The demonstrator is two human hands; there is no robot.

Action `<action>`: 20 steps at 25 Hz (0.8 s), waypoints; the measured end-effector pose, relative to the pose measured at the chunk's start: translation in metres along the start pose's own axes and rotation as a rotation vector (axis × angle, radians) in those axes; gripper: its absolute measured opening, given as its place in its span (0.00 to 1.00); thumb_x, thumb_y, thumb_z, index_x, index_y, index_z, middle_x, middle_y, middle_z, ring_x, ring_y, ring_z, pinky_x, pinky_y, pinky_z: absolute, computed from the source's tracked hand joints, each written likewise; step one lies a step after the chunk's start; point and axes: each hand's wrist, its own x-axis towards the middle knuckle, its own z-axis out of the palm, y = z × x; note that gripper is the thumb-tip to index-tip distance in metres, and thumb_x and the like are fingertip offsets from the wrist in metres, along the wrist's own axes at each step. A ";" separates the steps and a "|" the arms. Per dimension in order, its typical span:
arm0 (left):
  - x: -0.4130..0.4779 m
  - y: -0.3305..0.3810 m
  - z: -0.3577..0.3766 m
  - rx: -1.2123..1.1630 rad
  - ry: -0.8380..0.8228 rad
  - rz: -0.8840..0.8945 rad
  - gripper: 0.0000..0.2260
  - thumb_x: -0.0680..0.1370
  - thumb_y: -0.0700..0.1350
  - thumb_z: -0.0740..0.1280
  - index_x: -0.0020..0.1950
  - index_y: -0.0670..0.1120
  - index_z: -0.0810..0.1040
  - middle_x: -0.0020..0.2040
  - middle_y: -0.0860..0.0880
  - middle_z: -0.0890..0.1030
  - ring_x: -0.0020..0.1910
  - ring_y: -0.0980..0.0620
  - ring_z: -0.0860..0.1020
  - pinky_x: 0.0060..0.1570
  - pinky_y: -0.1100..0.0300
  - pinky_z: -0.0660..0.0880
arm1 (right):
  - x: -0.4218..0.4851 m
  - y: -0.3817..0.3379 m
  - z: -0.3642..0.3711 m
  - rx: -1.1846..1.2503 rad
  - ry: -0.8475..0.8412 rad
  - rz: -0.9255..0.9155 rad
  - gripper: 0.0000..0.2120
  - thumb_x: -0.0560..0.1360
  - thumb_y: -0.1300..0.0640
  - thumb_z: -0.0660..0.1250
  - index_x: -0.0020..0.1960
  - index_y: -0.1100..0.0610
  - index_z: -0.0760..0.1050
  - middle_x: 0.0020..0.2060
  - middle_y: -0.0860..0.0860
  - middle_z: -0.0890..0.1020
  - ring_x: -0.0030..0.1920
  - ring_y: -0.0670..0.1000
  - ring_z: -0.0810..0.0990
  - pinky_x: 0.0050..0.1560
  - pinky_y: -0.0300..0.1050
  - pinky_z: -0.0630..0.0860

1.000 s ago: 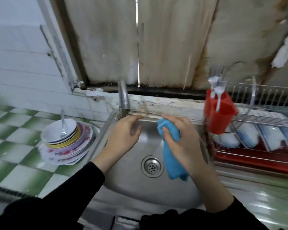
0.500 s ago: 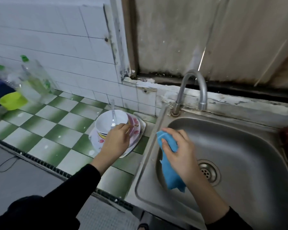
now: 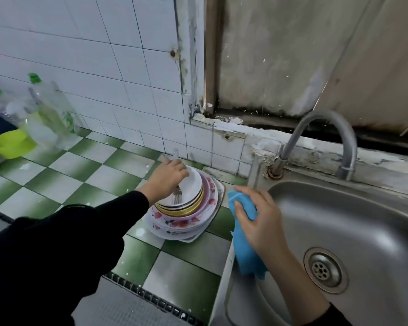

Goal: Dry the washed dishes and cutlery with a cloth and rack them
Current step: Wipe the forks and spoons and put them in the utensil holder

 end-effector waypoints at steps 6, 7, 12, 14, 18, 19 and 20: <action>0.016 -0.020 -0.005 0.535 0.048 0.268 0.06 0.68 0.40 0.74 0.34 0.48 0.80 0.47 0.44 0.81 0.54 0.43 0.75 0.59 0.48 0.67 | 0.016 -0.001 0.002 0.001 0.003 0.109 0.15 0.74 0.60 0.70 0.58 0.47 0.78 0.49 0.47 0.76 0.48 0.38 0.75 0.48 0.22 0.66; 0.018 -0.021 -0.007 0.546 0.055 0.282 0.08 0.67 0.40 0.75 0.31 0.49 0.79 0.46 0.44 0.81 0.53 0.43 0.74 0.60 0.47 0.67 | 0.018 -0.001 0.001 0.012 0.001 0.119 0.16 0.73 0.59 0.72 0.58 0.46 0.77 0.49 0.47 0.76 0.49 0.38 0.75 0.48 0.21 0.66; 0.009 -0.015 -0.023 0.515 0.091 0.225 0.07 0.64 0.40 0.77 0.31 0.48 0.80 0.43 0.44 0.83 0.54 0.42 0.77 0.64 0.44 0.61 | 0.029 -0.001 -0.004 0.023 -0.059 0.122 0.25 0.65 0.55 0.79 0.58 0.41 0.75 0.50 0.44 0.76 0.51 0.36 0.73 0.50 0.21 0.65; 0.000 -0.016 -0.036 0.507 0.183 0.208 0.08 0.64 0.40 0.77 0.33 0.49 0.79 0.34 0.47 0.80 0.44 0.44 0.79 0.63 0.43 0.62 | 0.029 -0.005 -0.003 0.036 -0.068 0.106 0.25 0.66 0.57 0.79 0.58 0.41 0.76 0.50 0.46 0.76 0.51 0.36 0.73 0.50 0.21 0.65; -0.028 -0.014 -0.064 0.275 0.072 0.055 0.05 0.77 0.51 0.68 0.51 0.53 0.80 0.42 0.51 0.82 0.42 0.48 0.79 0.51 0.53 0.71 | 0.027 -0.019 -0.006 0.105 -0.056 0.095 0.22 0.67 0.57 0.78 0.55 0.38 0.77 0.46 0.48 0.76 0.48 0.36 0.74 0.49 0.22 0.64; -0.038 -0.010 -0.072 0.114 0.034 -0.064 0.09 0.80 0.53 0.63 0.57 0.54 0.79 0.47 0.51 0.82 0.45 0.48 0.79 0.44 0.58 0.72 | 0.026 -0.022 -0.008 0.126 -0.054 0.104 0.22 0.67 0.57 0.78 0.54 0.38 0.77 0.46 0.48 0.76 0.48 0.37 0.74 0.48 0.22 0.65; -0.048 -0.003 -0.077 -0.086 0.022 -0.191 0.11 0.81 0.54 0.61 0.60 0.55 0.78 0.50 0.51 0.82 0.47 0.49 0.79 0.39 0.60 0.70 | 0.025 -0.025 -0.011 0.147 -0.051 0.113 0.21 0.67 0.57 0.78 0.54 0.37 0.77 0.46 0.48 0.76 0.48 0.38 0.74 0.48 0.23 0.66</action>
